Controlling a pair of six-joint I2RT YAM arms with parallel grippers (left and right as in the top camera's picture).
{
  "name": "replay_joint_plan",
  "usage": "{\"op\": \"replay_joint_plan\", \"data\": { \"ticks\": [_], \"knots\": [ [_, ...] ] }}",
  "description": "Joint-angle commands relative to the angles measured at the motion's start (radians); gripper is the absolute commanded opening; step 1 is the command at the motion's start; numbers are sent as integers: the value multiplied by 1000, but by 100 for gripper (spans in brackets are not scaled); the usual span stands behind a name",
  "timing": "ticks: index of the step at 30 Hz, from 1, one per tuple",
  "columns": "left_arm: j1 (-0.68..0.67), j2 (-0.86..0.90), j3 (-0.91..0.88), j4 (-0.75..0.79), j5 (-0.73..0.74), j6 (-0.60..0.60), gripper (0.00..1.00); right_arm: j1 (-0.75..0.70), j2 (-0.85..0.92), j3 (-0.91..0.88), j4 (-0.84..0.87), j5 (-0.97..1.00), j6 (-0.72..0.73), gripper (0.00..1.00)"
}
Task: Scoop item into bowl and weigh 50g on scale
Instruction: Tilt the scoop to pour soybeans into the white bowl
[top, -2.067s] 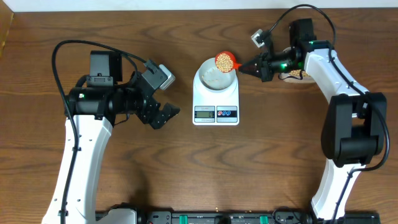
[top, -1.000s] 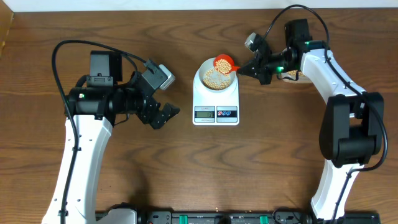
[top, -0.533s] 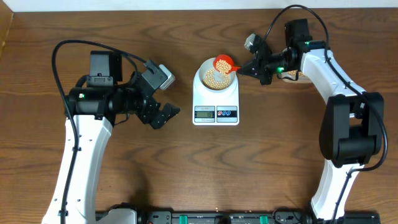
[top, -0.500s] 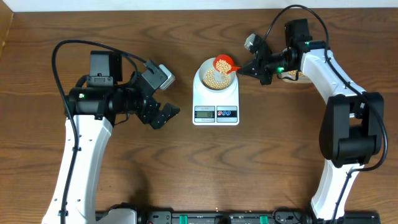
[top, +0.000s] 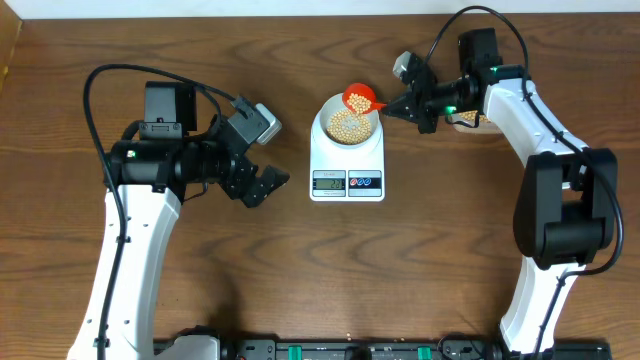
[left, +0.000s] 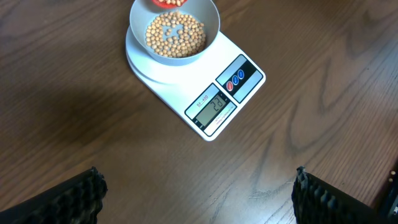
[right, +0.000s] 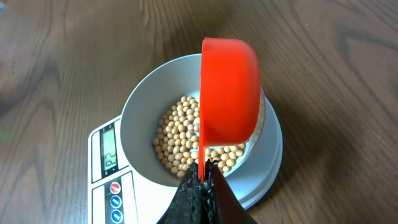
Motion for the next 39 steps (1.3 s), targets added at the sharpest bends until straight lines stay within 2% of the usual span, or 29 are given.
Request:
{"op": "replay_joint_plan", "data": {
  "ticks": [1, 10, 16, 25, 29, 39],
  "knots": [
    [4, -9, 29, -3, -6, -5, 98, 9, -44, -2, 2, -19, -11, 1],
    [4, -9, 29, -3, -6, -5, 98, 11, -99, -2, 3, -18, -11, 1],
    [4, -9, 29, -3, -6, -5, 98, 50, -100, -2, -5, 144, -11, 1],
    [4, -9, 29, -3, -6, -5, 98, 80, -116, -2, 3, 171, -11, 1],
    [4, -9, 29, -3, -6, -5, 98, 87, -118, -2, 3, 245, -11, 1],
    [4, -9, 29, -3, -6, -5, 98, 93, -155, -2, 6, 246, -11, 1]
  ]
}}
